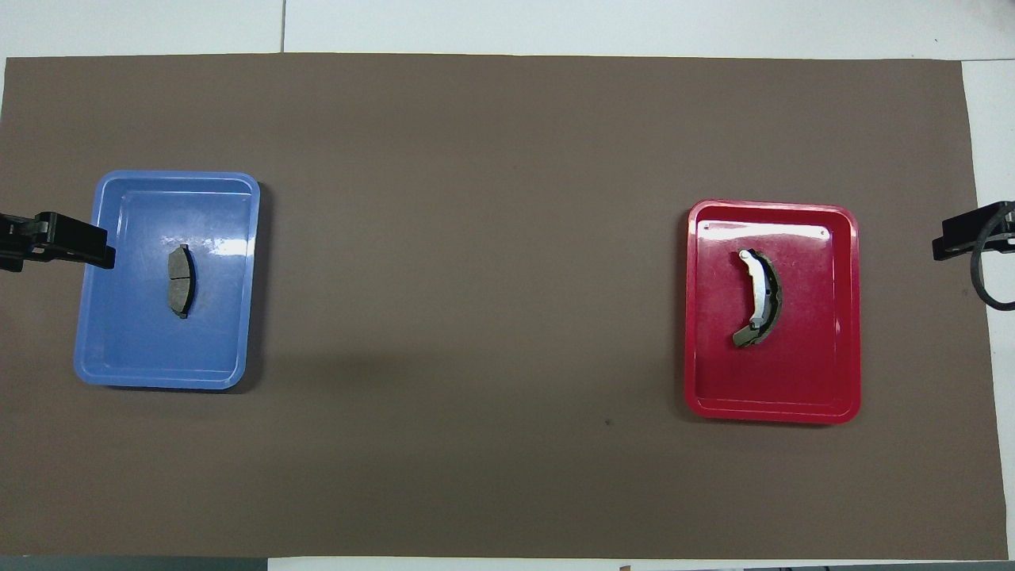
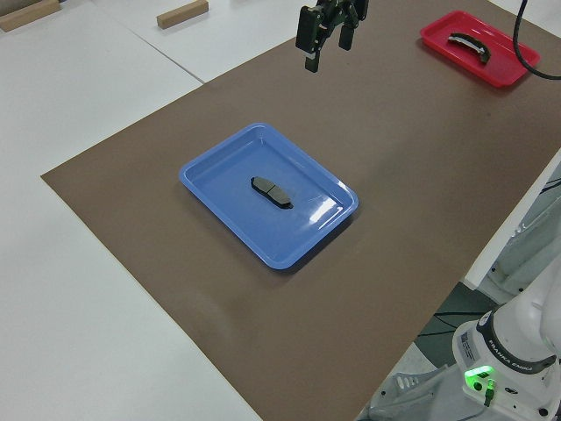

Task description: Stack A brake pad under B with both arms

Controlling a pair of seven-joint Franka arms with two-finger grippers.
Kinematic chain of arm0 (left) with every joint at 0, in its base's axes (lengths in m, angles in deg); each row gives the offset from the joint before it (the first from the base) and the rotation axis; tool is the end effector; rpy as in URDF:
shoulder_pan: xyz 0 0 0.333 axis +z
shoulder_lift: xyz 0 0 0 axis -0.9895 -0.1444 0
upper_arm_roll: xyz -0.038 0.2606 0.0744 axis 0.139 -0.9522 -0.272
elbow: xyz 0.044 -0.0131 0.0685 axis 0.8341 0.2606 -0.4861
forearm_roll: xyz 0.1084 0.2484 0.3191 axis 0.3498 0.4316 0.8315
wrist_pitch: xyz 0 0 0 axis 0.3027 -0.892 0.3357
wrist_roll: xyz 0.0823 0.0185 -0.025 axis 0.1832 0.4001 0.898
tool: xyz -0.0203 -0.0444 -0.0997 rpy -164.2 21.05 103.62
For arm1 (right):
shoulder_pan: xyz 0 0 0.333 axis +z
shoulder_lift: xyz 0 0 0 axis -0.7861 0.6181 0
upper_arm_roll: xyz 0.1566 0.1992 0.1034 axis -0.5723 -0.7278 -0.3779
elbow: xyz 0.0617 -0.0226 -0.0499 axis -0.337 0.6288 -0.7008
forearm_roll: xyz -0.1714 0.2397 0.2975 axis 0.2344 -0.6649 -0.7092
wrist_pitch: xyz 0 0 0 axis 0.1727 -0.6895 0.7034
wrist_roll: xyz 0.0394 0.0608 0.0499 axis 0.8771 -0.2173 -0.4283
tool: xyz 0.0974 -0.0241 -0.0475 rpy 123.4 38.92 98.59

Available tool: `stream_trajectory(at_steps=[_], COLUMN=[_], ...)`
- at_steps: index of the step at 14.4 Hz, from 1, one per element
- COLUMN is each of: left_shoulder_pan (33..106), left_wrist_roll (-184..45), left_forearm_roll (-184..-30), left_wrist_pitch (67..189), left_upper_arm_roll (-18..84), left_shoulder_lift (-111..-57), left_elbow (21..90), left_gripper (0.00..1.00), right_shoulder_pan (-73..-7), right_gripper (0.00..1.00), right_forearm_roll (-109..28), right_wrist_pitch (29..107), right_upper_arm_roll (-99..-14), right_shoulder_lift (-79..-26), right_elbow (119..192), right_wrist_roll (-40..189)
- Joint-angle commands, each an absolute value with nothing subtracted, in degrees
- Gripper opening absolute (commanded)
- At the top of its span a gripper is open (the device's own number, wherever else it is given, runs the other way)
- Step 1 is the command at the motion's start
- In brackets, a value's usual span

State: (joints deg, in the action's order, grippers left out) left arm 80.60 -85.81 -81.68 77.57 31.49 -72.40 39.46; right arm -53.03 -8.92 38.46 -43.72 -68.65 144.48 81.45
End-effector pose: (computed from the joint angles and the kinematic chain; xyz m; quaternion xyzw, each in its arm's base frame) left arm 0.5668 -0.0222 0.5640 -0.9992 0.0267 0.0311 0.0015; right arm 0.5669 -0.0690 0.5604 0.9983 -0.0453 -0.0368 0.0066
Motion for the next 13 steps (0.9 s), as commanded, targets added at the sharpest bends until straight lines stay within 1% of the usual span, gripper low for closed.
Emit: stream_trajectory(at_steps=[1,9,11,13], left_shoulder_pan=[80.7,80.7,80.8,80.8], left_wrist_roll=[-85.5,-84.7,-84.8,-84.9], left_forearm_roll=[-81.7,-81.7,-81.7,-81.7], left_wrist_pitch=[78.2,78.2,77.9,78.2], left_upper_arm_roll=[31.2,31.3,31.2,31.2], left_shoulder_lift=[-71.7,-71.7,-71.7,-71.7], left_elbow=[40.4,40.4,40.4,40.4], left_gripper=[1.00,1.00,1.00,1.00], right_shoulder_pan=[-53.6,-53.4,-53.5,-52.6], right_gripper=[1.00,1.00,1.00,1.00], right_forearm_roll=[-9.9,-9.9,-9.9,-9.9], right_wrist_pitch=[38.9,39.0,42.4,47.1], right_upper_arm_roll=[-44.1,-44.2,-44.2,-44.2], right_shoulder_lift=[-69.3,-69.5,-70.2,-72.3], right_elbow=[145.0,145.7,147.8,153.2], right_wrist_roll=[80.6,81.0,80.6,80.7])
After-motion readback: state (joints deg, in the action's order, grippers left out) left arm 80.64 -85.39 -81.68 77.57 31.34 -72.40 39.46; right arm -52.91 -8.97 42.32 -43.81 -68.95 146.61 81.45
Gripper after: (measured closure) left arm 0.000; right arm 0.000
